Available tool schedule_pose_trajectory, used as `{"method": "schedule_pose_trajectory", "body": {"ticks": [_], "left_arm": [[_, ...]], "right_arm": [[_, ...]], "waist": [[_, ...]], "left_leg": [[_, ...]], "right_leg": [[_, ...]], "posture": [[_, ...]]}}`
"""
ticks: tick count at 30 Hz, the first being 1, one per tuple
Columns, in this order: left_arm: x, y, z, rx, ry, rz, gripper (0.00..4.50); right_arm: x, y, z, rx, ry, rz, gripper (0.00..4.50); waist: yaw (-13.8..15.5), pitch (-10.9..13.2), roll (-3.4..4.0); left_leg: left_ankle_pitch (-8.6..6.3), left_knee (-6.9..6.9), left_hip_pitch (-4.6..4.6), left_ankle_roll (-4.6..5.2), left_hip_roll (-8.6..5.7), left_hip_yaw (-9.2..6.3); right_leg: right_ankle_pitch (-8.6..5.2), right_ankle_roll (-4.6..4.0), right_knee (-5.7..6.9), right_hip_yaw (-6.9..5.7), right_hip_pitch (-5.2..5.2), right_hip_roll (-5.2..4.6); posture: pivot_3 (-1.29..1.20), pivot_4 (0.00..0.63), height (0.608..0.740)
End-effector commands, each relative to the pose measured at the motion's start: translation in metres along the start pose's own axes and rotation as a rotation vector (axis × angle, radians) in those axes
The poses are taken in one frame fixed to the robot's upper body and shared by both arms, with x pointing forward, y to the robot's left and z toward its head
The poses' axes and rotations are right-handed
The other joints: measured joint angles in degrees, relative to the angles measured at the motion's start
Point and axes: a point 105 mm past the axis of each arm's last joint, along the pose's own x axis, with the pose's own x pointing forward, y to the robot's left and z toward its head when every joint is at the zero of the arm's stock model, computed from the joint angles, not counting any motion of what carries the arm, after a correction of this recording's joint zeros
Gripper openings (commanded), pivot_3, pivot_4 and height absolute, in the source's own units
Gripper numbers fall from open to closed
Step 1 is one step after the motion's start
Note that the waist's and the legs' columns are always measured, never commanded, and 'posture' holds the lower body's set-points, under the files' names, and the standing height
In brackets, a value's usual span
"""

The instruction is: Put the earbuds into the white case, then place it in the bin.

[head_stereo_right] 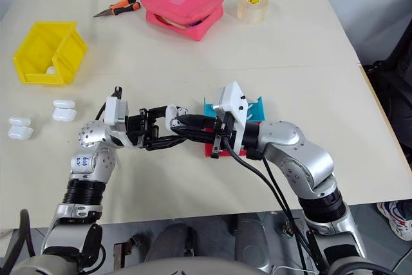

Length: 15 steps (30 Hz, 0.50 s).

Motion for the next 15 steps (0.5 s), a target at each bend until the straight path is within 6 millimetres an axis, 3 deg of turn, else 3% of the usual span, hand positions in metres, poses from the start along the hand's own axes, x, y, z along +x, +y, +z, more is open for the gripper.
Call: {"method": "schedule_pose_trajectory", "body": {"ticks": [1, 15], "left_arm": [[-0.002, 0.004, 0.036, 0.167, -0.108, 0.012, 2.78], [-0.002, 0.006, 0.035, 0.173, -0.117, 0.018, 2.78]], "right_arm": [[-0.022, -0.024, -0.041, 0.113, 0.176, -0.17, 0.48], [-0.034, -0.031, -0.051, 0.182, 0.202, -0.243, 0.48]], "waist": [[0.01, 0.0, 0.0], [0.04, 0.0, 0.0]], "left_leg": [[0.0, 0.0, 0.0, 0.0, 0.0, 0.0], [0.0, 0.0, 0.0, 0.0, 0.0, 0.0]], "right_leg": [[0.0, 0.0, 0.0, 0.0, 0.0, 0.0], [0.0, 0.0, 0.0, 0.0, 0.0, 0.0]], "posture": [[0.0, 0.15, 0.74], [0.0, 0.15, 0.74]]}}
